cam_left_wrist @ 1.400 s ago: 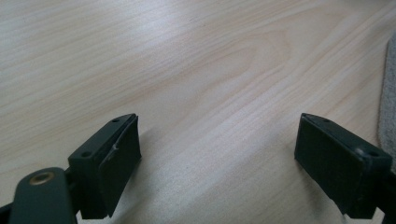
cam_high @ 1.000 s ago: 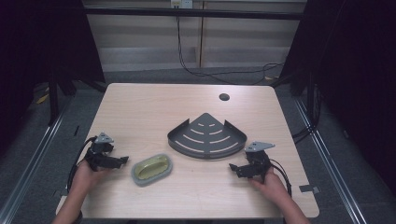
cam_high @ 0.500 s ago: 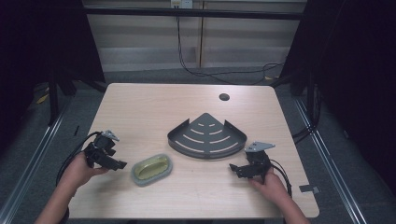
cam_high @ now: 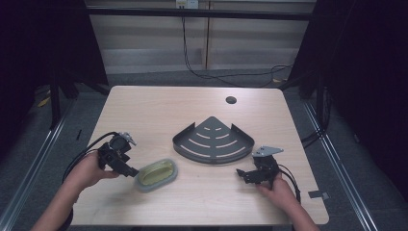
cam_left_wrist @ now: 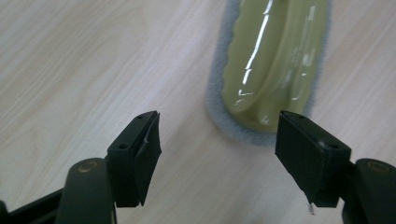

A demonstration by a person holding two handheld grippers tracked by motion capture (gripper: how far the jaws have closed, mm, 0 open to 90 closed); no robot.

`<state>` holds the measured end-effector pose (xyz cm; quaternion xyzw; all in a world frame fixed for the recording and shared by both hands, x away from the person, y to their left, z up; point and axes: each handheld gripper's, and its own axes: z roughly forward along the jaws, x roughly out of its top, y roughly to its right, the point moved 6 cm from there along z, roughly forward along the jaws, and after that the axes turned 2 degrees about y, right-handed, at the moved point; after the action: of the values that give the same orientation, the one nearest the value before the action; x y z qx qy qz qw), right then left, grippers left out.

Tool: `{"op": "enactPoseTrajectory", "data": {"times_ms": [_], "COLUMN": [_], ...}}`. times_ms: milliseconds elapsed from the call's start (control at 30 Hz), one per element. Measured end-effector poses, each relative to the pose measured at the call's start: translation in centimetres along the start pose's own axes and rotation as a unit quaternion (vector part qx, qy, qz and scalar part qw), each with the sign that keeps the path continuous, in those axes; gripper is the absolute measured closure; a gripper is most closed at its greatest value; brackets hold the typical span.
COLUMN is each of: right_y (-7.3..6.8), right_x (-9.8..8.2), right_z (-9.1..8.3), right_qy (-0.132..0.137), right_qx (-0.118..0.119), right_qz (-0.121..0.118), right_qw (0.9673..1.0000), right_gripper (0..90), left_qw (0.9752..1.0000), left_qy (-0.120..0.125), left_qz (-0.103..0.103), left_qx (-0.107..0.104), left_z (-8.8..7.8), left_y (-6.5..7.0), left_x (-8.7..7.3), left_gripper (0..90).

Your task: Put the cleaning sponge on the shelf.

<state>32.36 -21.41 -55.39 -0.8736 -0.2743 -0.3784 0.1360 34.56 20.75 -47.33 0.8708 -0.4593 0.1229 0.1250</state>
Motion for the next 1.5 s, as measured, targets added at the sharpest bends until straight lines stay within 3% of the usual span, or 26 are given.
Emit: {"op": "enactPoseTrajectory", "data": {"times_ms": [167,700,1100,1500], "right_y": [0.0,0.0,0.0,0.0], "right_x": [0.0,0.0,0.0,0.0], "right_z": [0.0,0.0,0.0,0.0], "right_qy": [0.000,0.000,0.000,0.000], "right_qx": [0.000,0.000,0.000,0.000], "right_qz": [0.000,0.000,0.000,0.000], "right_qw": [1.0000,1.0000,1.0000,1.0000], "right_gripper": [10.0,10.0,10.0,10.0], "left_qw": [0.9995,0.9975,0.9953,0.9944], "left_qy": [-0.021,-0.034,-0.049,-0.065], "left_qz": [0.020,0.053,0.069,0.073], "left_qx": [-0.009,-0.030,-0.048,-0.039], "left_z": [0.3,1.4,2.4,2.9], "left_y": [0.9,2.6,3.7,3.9], "left_x": [0.9,3.3,4.7,5.6], "left_gripper": [33.3,41.6,53.6,67.1]}}
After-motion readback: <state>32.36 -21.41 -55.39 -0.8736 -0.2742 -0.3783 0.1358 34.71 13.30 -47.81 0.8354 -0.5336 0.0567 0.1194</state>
